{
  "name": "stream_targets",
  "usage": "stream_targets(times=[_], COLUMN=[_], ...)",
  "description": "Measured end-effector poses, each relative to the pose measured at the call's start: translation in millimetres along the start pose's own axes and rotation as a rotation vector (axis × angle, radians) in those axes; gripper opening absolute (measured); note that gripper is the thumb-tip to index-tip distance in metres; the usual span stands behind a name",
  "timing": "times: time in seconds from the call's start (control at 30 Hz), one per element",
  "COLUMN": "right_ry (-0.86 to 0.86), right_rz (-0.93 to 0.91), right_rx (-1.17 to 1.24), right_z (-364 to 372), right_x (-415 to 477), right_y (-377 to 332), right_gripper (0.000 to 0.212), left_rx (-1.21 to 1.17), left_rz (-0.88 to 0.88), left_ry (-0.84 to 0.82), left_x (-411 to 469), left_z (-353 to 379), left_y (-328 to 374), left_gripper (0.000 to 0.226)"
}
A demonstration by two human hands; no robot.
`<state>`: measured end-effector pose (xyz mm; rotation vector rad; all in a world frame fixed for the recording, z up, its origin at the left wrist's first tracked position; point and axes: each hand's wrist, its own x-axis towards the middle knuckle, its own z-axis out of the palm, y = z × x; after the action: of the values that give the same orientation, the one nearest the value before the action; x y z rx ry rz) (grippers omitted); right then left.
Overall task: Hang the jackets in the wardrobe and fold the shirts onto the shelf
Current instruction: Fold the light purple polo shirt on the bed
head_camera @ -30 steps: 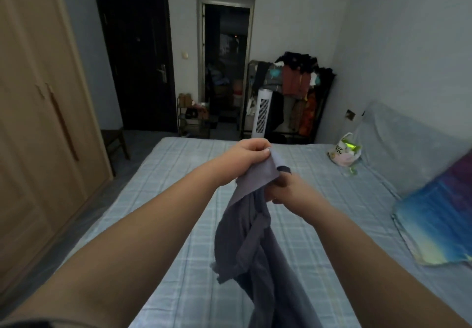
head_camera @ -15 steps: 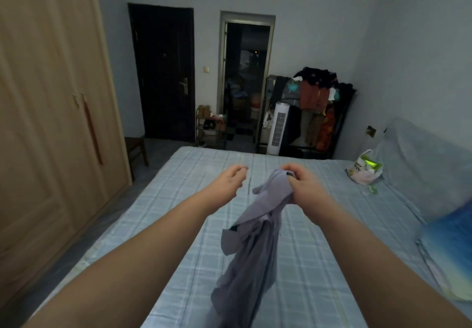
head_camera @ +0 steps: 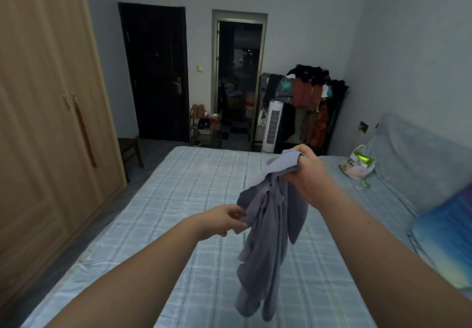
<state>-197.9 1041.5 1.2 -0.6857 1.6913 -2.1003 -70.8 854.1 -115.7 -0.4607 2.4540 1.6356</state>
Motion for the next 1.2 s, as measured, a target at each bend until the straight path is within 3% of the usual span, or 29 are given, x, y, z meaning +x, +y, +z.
stream_targets(times=[0.1, 0.17, 0.23, 0.27, 0.33, 0.4, 0.5, 0.6, 0.7, 0.8, 0.97, 1.13, 1.2], right_ry=[-0.026, -0.041, -0.041, -0.042, -0.059, -0.053, 0.026, 0.116, 0.153, 0.170, 0.160, -0.004, 0.030], right_rz=[-0.026, -0.049, -0.102, -0.130, -0.173, -0.194, -0.184, -0.096, -0.015, 0.061, 0.200, 0.284, 0.239], right_rx=[-0.037, -0.006, -0.032, -0.056, -0.071, -0.144, -0.318, -0.539, -0.684, -0.747, -0.836, -0.883, -0.951], right_z=[-7.4, -10.9, -17.3, -20.3, -29.0, -39.2, -59.0, -80.2, -98.8, -105.9, -119.7, -132.8, -134.9], right_x=[-4.0, -8.5, -10.8, -12.0, -13.5, -16.5, -24.8, -30.4, -36.7, -44.1, -46.9, -51.1, -49.6], right_y=[-0.8, -9.2, -18.4, -22.2, -25.3, -25.4, -22.2, -11.4, -1.2, 2.7, 11.9, 22.0, 26.9], right_gripper=[0.016, 0.026, 0.035, 0.035, 0.026, 0.021, 0.010, 0.010, 0.010, 0.018, 0.011, 0.050, 0.061], left_rx=[0.019, -0.149, -0.299, -0.356, -0.432, -0.484, -0.672, -0.759, -0.460, -0.117, -0.125, 0.021, 0.018], left_rz=[-0.034, -0.150, -0.251, -0.258, -0.150, -0.015, 0.085, 0.151, 0.159, 0.235, 0.316, 0.304, 0.295], left_ry=[0.112, 0.148, 0.074, 0.004, -0.160, -0.195, -0.051, -0.095, -0.025, 0.143, 0.229, 0.265, 0.250], left_x=[10.6, 17.5, 21.8, 23.9, 25.0, 22.9, 27.1, 28.9, 25.1, 20.6, 1.6, -8.3, -12.3], left_z=[14.3, 24.9, 38.2, 44.4, 56.4, 65.7, 61.2, 43.8, 29.7, 17.3, -11.3, -39.0, -47.7], left_y=[3.0, -2.4, -5.6, -5.5, 4.3, 24.6, 54.8, 67.2, 71.6, 78.0, 104.2, 119.9, 125.4], left_gripper=[0.049, 0.085, 0.113, 0.111, 0.082, 0.057, 0.057, 0.061, 0.041, 0.052, 0.046, 0.033, 0.026])
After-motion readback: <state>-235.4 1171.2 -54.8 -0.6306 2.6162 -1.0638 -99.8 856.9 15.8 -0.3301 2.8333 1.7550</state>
